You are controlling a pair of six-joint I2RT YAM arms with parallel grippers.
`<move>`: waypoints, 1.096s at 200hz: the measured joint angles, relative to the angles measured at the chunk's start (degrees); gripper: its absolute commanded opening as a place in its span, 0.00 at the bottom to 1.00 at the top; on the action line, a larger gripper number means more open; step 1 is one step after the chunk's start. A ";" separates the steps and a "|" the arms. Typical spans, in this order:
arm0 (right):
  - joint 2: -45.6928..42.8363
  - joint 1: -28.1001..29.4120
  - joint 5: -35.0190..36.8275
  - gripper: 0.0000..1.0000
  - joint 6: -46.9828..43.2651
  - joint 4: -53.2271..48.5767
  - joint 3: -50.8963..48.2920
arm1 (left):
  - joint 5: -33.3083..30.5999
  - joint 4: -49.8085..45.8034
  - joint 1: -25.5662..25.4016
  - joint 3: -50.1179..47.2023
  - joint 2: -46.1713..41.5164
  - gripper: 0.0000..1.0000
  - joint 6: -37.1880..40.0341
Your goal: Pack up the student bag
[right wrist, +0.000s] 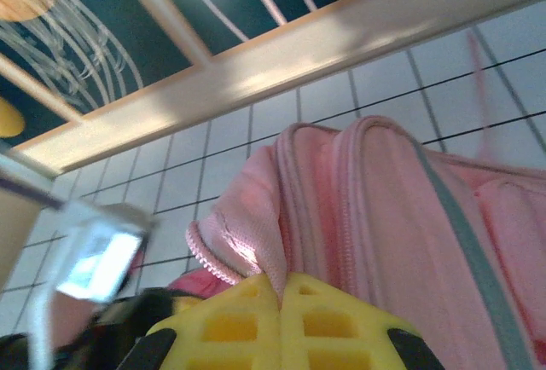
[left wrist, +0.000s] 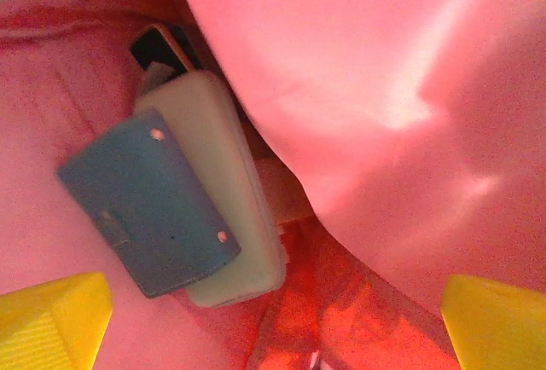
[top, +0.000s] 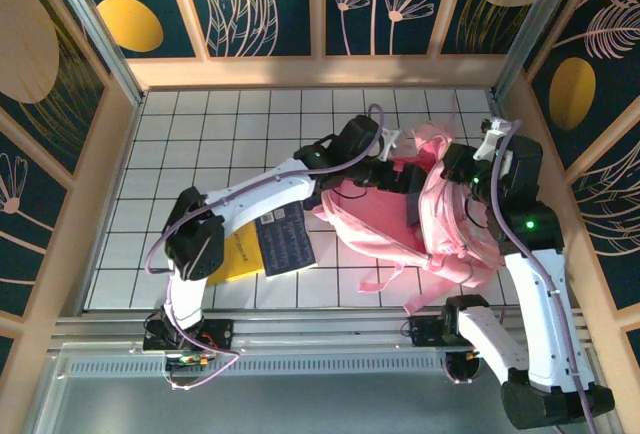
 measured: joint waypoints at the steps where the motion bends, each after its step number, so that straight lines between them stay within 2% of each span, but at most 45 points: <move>1: 0.00 0.00 0.33 0.00 0.00 -0.02 0.04 | -0.07 -0.02 0.04 -0.09 -0.13 0.99 0.07; 43: 0.50 -0.22 8.26 0.00 -0.46 -3.04 4.48 | -2.49 -1.20 3.96 -5.29 -8.92 0.98 1.84; 117: 3.48 -1.09 18.25 0.00 -3.87 -6.88 12.74 | -6.71 -3.04 9.25 -7.08 -21.55 0.99 4.50; 156: 5.16 -1.07 22.64 0.00 -8.24 -7.65 15.28 | -8.68 -3.80 10.49 -8.79 -24.13 0.99 5.18; 219: 5.97 -0.63 22.75 0.00 -10.95 -6.12 13.70 | -13.29 -6.47 13.07 -11.98 -24.26 0.99 5.46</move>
